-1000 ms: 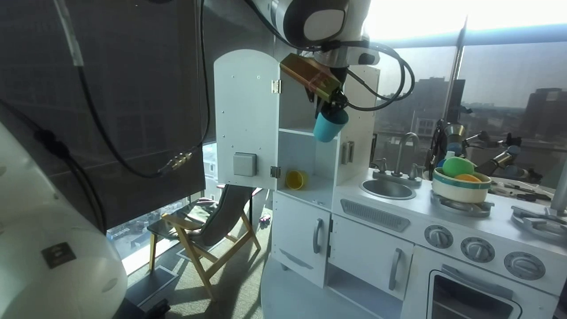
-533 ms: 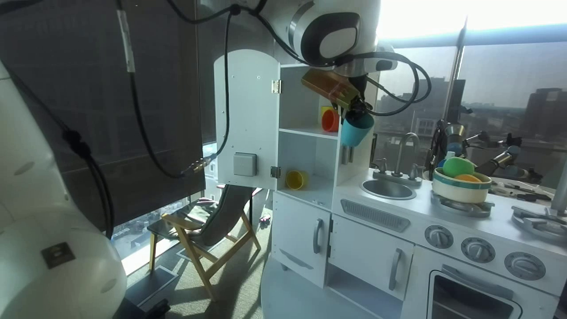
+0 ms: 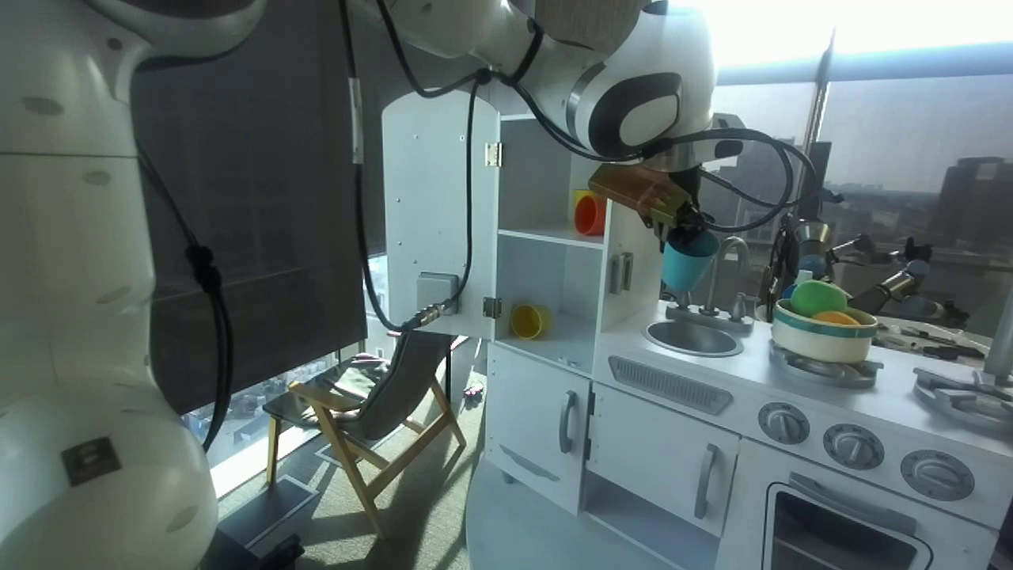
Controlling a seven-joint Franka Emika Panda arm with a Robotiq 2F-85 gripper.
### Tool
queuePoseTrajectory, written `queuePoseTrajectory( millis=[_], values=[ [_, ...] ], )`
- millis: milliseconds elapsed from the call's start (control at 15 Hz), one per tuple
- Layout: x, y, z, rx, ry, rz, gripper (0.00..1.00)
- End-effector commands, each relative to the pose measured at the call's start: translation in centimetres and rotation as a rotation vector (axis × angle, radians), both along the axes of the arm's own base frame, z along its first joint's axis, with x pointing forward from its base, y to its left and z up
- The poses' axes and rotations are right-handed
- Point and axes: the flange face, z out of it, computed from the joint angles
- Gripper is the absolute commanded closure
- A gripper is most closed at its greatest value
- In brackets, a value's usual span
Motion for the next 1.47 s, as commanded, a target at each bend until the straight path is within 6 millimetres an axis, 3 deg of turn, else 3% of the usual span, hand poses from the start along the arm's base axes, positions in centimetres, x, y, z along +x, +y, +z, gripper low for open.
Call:
queuePoseTrajectory(
  millis=[0, 400, 667, 733, 800, 867, 1133, 1400],
  values=[
    [3.8, -1.4, -1.7, -0.051, 0.028, -0.018, 0.92],
    [8.2, -1.9, -6.8, -0.110, 0.133, 0.017, 0.92],
    [10.0, -2.6, -8.7, -0.149, 0.180, 0.030, 0.90],
    [10.2, -2.7, -8.8, -0.154, 0.183, 0.031, 0.86],
    [10.2, -2.4, -8.4, -0.138, 0.180, 0.044, 0.65],
    [10.2, -2.2, -8.1, -0.141, 0.178, 0.051, 0.64],
    [9.8, -1.4, -6.4, -0.162, 0.167, 0.064, 0.35],
    [8.5, -1.8, -4.3, -0.198, 0.170, 0.040, 0.06]
  ],
)
